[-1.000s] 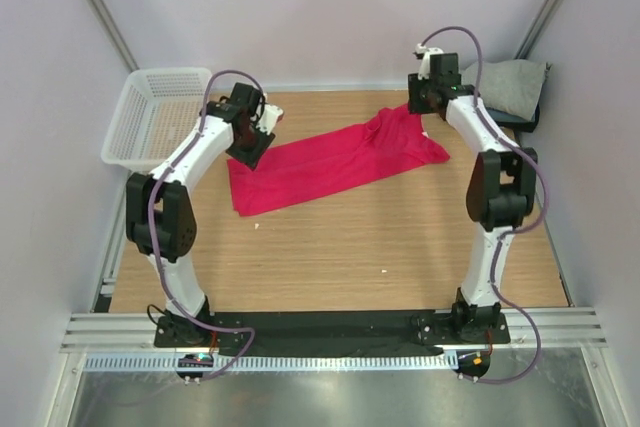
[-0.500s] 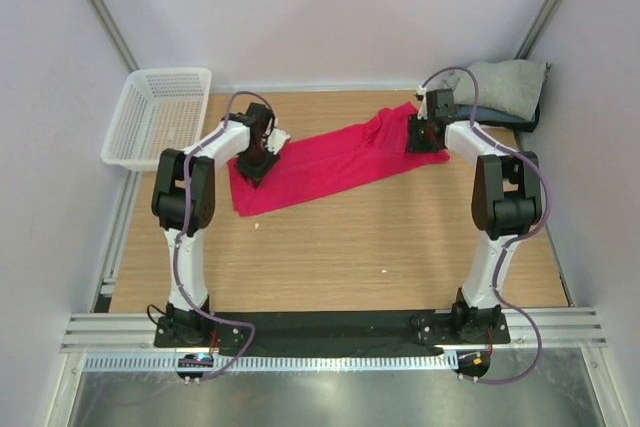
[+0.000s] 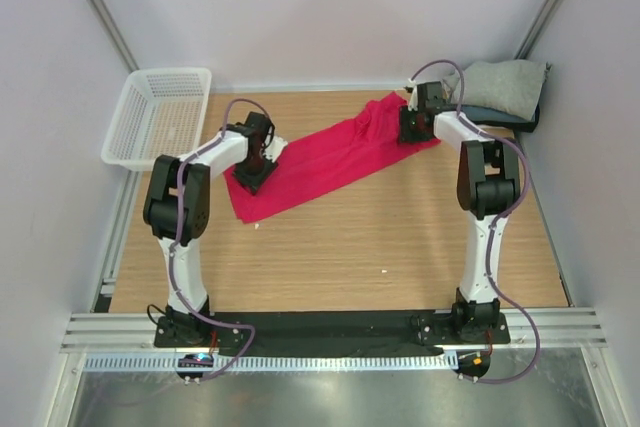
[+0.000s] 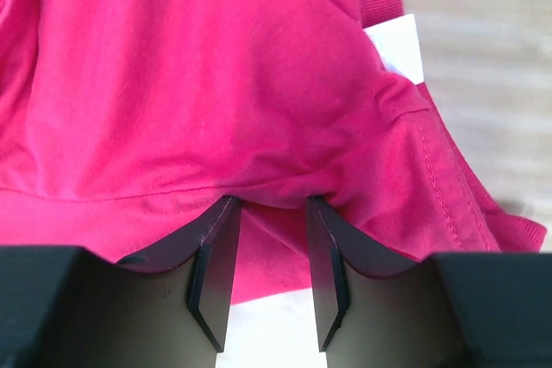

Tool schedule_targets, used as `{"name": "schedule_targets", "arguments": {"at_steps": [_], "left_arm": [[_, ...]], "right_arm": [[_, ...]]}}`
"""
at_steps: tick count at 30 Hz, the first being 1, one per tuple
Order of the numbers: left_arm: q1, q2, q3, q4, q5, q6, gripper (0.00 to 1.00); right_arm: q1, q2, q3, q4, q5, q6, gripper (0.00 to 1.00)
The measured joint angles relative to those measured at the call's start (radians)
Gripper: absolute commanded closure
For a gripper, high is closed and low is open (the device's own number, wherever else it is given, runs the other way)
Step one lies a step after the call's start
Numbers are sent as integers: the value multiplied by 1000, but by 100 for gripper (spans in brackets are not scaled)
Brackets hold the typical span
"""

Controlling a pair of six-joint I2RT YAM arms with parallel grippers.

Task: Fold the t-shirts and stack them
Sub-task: Fold the tshirt

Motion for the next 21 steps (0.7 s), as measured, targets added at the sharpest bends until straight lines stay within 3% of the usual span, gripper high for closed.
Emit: {"name": "schedule_targets", "arguments": {"at_steps": [15,21], "left_arm": [[-296,-166,-238,-41,-90,-71,59],[-357,-211,-246,-67,-157,-47,59]], "right_arm": [[39,185,275,19,2,-47,51],[41,180,286,9,25,-58,50]]}}
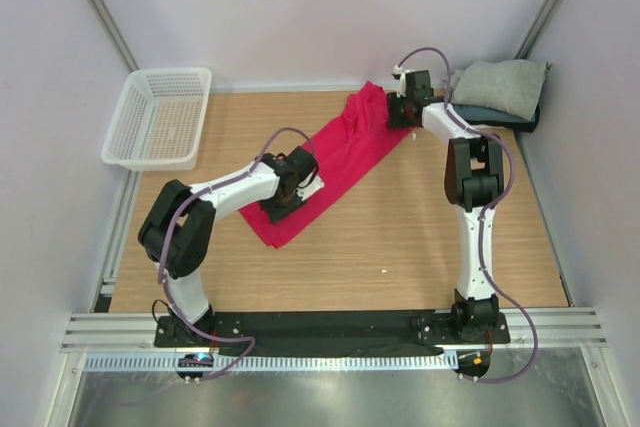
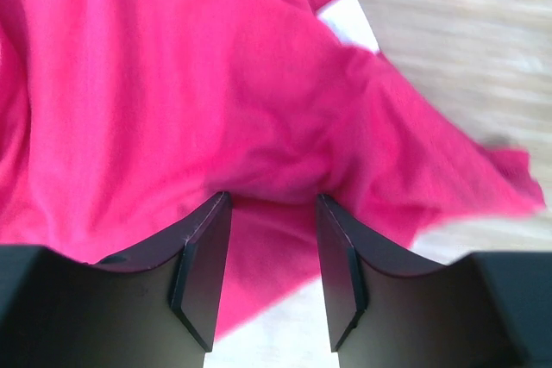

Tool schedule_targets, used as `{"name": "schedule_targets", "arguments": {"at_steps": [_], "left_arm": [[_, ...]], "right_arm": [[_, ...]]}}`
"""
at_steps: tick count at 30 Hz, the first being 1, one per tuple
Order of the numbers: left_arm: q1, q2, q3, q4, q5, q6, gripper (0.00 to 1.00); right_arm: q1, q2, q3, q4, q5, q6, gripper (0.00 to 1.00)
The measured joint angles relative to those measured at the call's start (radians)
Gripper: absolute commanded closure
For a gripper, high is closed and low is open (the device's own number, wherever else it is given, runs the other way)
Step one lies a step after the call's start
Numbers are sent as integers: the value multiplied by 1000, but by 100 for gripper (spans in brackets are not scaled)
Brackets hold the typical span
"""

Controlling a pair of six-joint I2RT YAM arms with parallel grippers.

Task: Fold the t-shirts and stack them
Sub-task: Fold the tshirt

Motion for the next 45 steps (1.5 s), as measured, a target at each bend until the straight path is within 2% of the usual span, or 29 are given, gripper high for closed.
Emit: {"name": "schedule_targets", "arguments": {"at_steps": [4,9,14,17,29,39,42,44,45], "left_arm": [[5,-27,89,-26,-24,34,57],[6,-28,203,-42,14,55,56],[6,-28,216,-105,97,55,56],[6,-28,202,-139,144,52,56],[6,-28,-4,-160,254,26,57],[4,40,-15,-143,300,-7,56],[3,59,-15,-150,301,-20,59],[3,60,-14,-150,301,-25,65],[3,62,-13,-150,302,-27,71]], "right_arm": [[0,-82,-71,-24,8,2,50],[-2,-256,-173,-46,-2,10,49],[-3,-406,-270,-46,-23,32,48],[-3,-441,-315,-46,-24,33,48],[-4,-394,-355,-55,-13,27,48],[-4,-307,-326,-45,9,-2,48],[-4,-284,-323,-42,14,-7,47],[-4,-272,-323,-42,15,-13,47],[-4,-266,-321,-41,18,-17,48]]}}
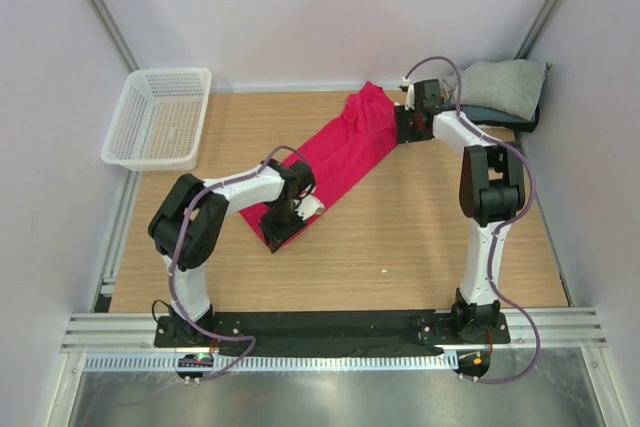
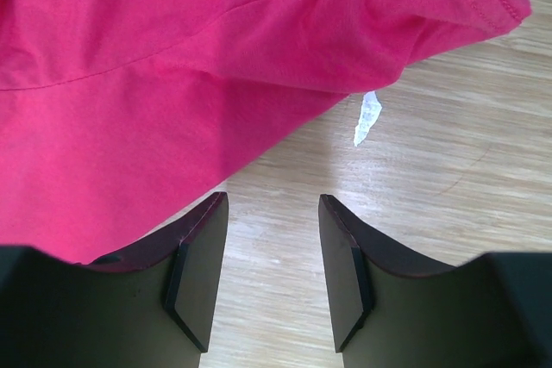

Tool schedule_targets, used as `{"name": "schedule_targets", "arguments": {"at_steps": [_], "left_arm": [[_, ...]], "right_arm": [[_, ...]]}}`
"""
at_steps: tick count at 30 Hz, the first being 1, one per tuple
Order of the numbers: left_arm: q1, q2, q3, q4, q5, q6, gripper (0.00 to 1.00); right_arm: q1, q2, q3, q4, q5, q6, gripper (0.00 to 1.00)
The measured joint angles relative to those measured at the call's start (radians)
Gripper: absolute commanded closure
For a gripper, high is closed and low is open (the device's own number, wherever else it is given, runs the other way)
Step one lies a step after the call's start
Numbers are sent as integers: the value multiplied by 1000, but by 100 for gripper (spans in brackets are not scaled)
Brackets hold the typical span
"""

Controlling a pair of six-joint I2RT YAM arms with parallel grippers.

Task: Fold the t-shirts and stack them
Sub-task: Fold the tshirt

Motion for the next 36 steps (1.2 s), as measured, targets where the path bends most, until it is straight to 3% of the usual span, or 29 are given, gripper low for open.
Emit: {"name": "schedule_targets", "arguments": {"at_steps": [3,8,14,21,28,36], "left_arm": [[-2,3,2,-2,9,-5,85],[-19,8,2,-5,42,-8,100],[-72,9,2,-11,84,-8,100],[-241,59,64,-29,168,-10,100],[-369,195,255,-71,258,-34,100],[-440,329,470,-130,296,-55,100]], "right_arm": [[0,22,15,4,10,-8,47],[0,81,63,24,21,-10,47],[0,143,110,38,29,-12,48],[0,237,241,49,17,-8,47],[8,339,410,29,-9,-12,45],[19,388,498,-2,-35,-12,45]]}}
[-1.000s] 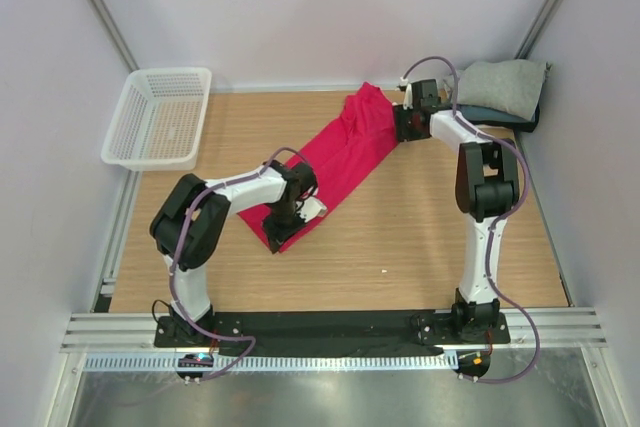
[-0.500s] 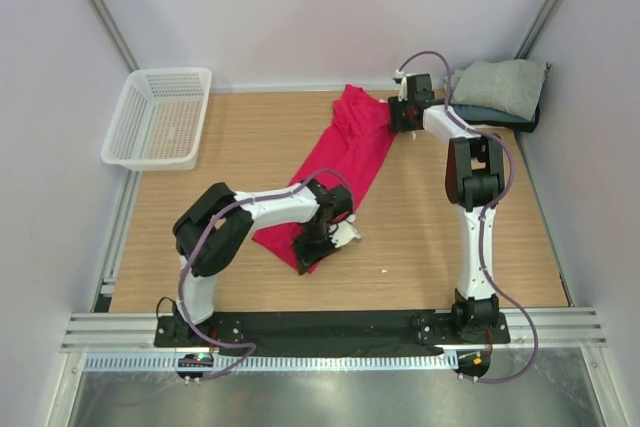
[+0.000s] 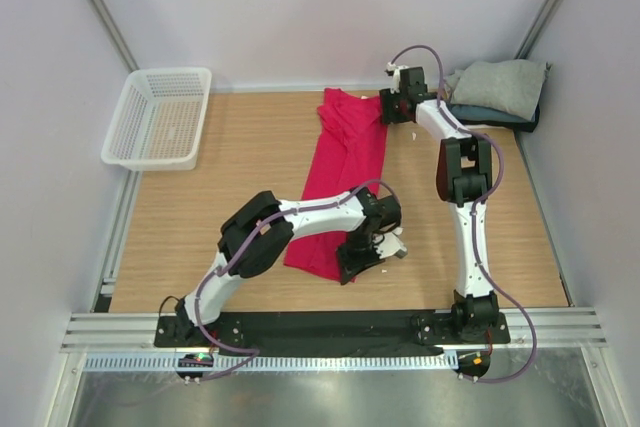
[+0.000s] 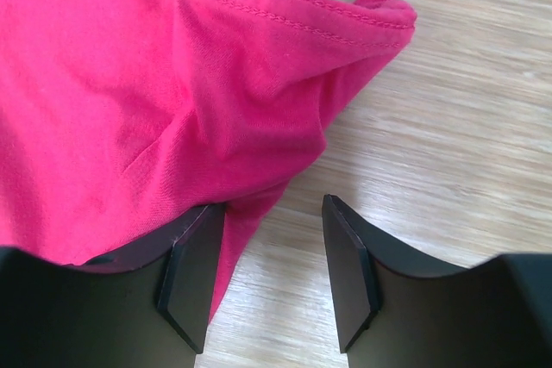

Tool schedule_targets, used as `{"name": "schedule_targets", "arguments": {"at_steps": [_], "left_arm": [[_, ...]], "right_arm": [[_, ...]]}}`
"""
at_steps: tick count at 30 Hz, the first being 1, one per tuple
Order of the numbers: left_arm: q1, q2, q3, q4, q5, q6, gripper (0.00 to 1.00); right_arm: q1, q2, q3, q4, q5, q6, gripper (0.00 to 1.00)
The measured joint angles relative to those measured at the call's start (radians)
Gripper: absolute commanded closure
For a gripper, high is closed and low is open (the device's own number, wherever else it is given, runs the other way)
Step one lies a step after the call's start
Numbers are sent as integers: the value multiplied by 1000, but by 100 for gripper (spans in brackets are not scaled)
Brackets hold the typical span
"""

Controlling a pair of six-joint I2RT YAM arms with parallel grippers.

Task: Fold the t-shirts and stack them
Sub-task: Fold the tshirt

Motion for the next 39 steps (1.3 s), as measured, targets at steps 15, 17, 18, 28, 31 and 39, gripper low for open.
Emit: {"name": "schedule_targets", "arguments": {"at_steps": [15,17,18,28,31,39], "left_arm": [[-109,163,299,-69,-4,2,100],[-115,170,312,-74,-4,2,100],[-116,175,320,-77,-3,3,100],[-126,242,439,-130,-4,1,100],[-133,255,465,-134,-12,0,100],[-151,266,490,-134,-38,2,82]], "right_arm": [[8,21,45,-34,-52,1,44],[8,21,47,-38,-60,2,44],[8,21,48,-40,-63,2,44],[8,27,68,-67,-92,5,44],[8,27,68,-69,-95,5,44],[8,27,68,-69,-97,4,44]]}}
